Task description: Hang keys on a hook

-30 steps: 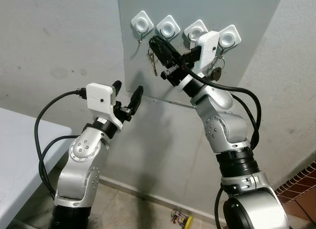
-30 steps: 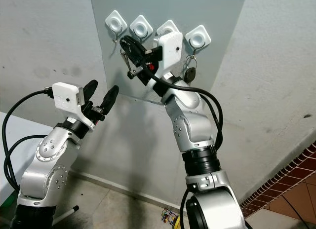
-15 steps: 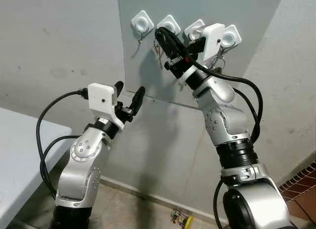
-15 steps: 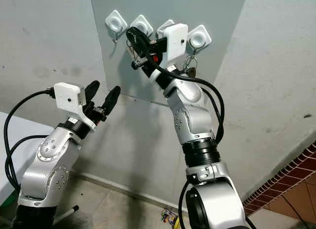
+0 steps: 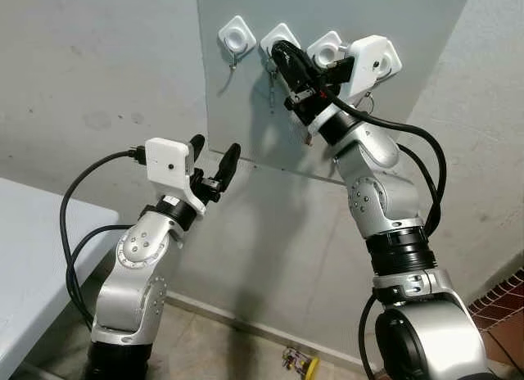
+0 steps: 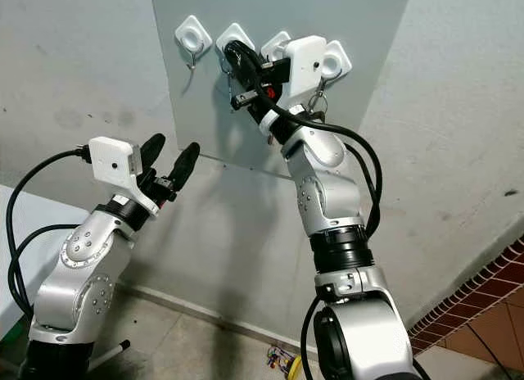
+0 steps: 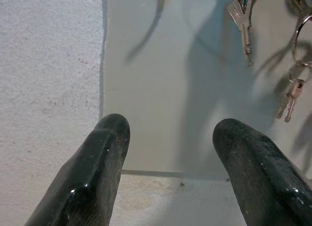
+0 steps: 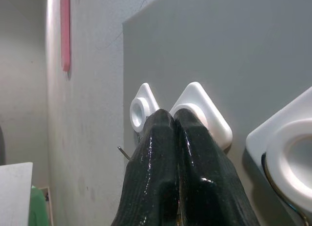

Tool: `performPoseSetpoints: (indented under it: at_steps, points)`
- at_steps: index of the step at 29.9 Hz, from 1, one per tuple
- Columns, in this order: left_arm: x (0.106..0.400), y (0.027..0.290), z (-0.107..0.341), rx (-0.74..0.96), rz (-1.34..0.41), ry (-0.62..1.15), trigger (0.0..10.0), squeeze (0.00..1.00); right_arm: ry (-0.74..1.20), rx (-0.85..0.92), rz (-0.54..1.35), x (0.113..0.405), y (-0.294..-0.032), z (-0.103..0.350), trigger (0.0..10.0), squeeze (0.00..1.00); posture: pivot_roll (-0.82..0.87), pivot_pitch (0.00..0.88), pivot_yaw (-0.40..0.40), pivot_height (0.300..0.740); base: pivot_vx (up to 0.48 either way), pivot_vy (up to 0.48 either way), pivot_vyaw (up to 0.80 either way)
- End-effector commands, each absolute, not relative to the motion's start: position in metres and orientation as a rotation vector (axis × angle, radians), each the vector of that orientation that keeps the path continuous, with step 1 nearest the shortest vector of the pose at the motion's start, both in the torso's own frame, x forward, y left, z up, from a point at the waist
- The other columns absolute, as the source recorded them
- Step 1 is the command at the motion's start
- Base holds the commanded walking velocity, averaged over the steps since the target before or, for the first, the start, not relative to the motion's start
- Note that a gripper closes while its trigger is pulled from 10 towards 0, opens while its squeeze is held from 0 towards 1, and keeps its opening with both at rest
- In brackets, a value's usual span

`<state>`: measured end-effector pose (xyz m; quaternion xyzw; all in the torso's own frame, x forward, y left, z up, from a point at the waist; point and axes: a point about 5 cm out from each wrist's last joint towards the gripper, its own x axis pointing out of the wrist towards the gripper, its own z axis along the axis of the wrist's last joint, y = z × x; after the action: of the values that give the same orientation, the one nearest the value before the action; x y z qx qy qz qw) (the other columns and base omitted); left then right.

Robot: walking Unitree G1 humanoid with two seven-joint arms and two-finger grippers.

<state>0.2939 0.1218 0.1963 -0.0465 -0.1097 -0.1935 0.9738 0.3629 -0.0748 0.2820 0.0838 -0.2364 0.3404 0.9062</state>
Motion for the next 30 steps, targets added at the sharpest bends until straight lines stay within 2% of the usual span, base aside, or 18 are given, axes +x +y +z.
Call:
performPoseSetpoints:
  at_steps: [1, 30]
  points:
    - [0.293, 0.119, 0.199, -0.096, -0.412, -0.223, 10.0, 0.0, -0.493, 0.17, 0.666, 0.365, -0.085, 0.282, 10.0, 0.0, -0.1, 0.016, -0.028, 0.74, 0.0, 0.0, 0.0]
    - [0.294, 0.121, 0.2, -0.102, -0.395, -0.22, 10.0, 0.0, -0.464, 0.104, 0.719, 0.361, -0.093, 0.271, 10.0, 0.0, -0.1, 0.021, -0.028, 0.74, 0.0, 0.0, 0.0]
